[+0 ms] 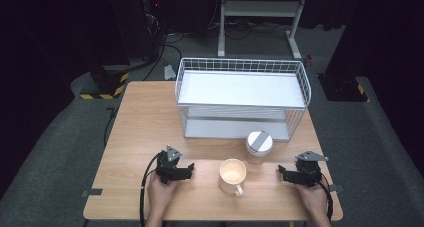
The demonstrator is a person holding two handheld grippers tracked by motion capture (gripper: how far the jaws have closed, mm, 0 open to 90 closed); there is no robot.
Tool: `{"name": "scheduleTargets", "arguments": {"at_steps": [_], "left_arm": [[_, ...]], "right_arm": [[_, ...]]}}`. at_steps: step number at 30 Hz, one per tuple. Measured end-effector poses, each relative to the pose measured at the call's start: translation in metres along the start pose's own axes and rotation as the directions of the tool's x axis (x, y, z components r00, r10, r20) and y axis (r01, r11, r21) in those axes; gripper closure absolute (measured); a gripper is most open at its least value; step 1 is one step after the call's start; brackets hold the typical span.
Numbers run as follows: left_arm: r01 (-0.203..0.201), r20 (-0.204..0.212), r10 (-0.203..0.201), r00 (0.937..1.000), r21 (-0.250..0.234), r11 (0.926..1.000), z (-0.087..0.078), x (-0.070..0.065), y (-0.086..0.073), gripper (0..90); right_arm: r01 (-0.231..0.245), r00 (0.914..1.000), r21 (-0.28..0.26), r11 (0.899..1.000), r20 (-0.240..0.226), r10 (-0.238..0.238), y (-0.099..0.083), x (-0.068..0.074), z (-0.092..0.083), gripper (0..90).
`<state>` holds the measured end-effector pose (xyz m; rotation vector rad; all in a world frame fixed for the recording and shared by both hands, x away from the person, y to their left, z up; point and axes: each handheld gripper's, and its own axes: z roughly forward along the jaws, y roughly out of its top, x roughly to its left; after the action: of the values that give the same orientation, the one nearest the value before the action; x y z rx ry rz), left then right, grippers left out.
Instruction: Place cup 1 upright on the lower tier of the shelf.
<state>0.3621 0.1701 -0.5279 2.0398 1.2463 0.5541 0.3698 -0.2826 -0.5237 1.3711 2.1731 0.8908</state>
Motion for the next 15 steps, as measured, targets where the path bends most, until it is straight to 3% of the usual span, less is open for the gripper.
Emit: {"name": "scheduleTargets", "arguments": {"at_steps": [8,15], "left_arm": [[-0.003,-0.002,0.003,1.0,0.001,1.0,-0.0001,0.0004,0.0,15.3],[0.001,-0.003,-0.001,1.0,0.0,1.0,-0.0001,0.0003,0.0,15.3]], "right_arm": [[-0.02,0.9994,-0.014,1.0,-0.028,0.02,-0.0033,0.0,-0.004,12.7],[-0.009,0.9985,-0.043,0.999,-0.054,0.006,-0.0078,0.0066,-0.0098,12.7]]}}
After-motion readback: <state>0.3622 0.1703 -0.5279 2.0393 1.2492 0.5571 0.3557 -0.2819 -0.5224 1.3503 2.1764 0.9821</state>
